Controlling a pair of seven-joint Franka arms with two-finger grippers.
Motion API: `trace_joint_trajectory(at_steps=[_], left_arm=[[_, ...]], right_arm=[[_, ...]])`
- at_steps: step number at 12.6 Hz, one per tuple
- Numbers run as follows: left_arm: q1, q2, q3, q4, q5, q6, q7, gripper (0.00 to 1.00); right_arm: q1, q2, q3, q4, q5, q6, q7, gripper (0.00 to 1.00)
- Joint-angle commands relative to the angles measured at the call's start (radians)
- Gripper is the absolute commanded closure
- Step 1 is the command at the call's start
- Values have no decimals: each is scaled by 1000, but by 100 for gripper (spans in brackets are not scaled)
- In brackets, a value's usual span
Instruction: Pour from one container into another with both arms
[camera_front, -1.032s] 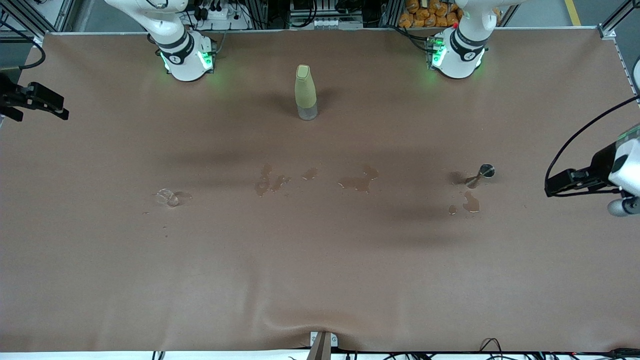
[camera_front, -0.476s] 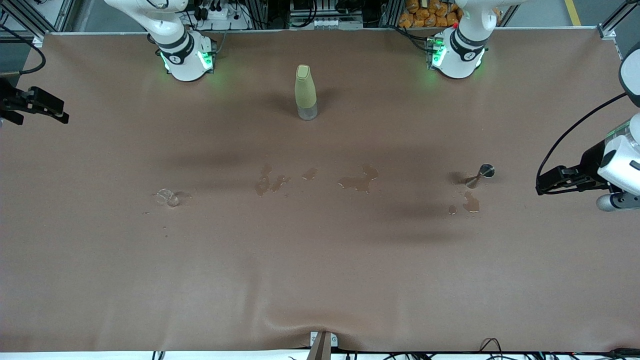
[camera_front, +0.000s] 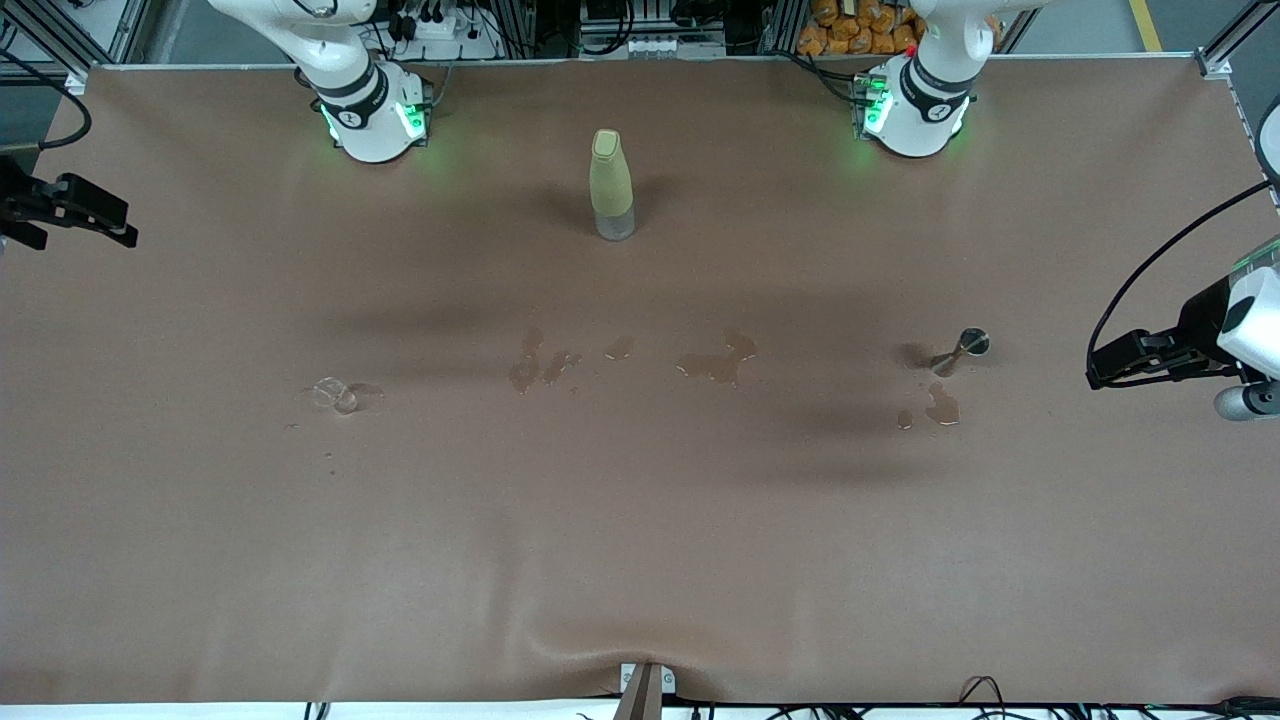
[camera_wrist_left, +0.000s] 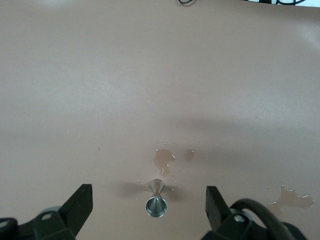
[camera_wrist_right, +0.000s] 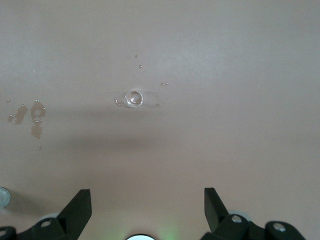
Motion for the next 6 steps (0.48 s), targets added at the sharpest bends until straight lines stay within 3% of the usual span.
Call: trace_joint_trajectory(at_steps=[1, 6], left_arm=[[3, -32, 2, -31, -18, 7, 18, 0], [-5, -30, 2, -31, -15, -46, 32, 0]], right_arm=[[14, 0, -11, 3, -6, -3, 18, 0], [16, 2, -11, 8, -6, -1, 20, 0]])
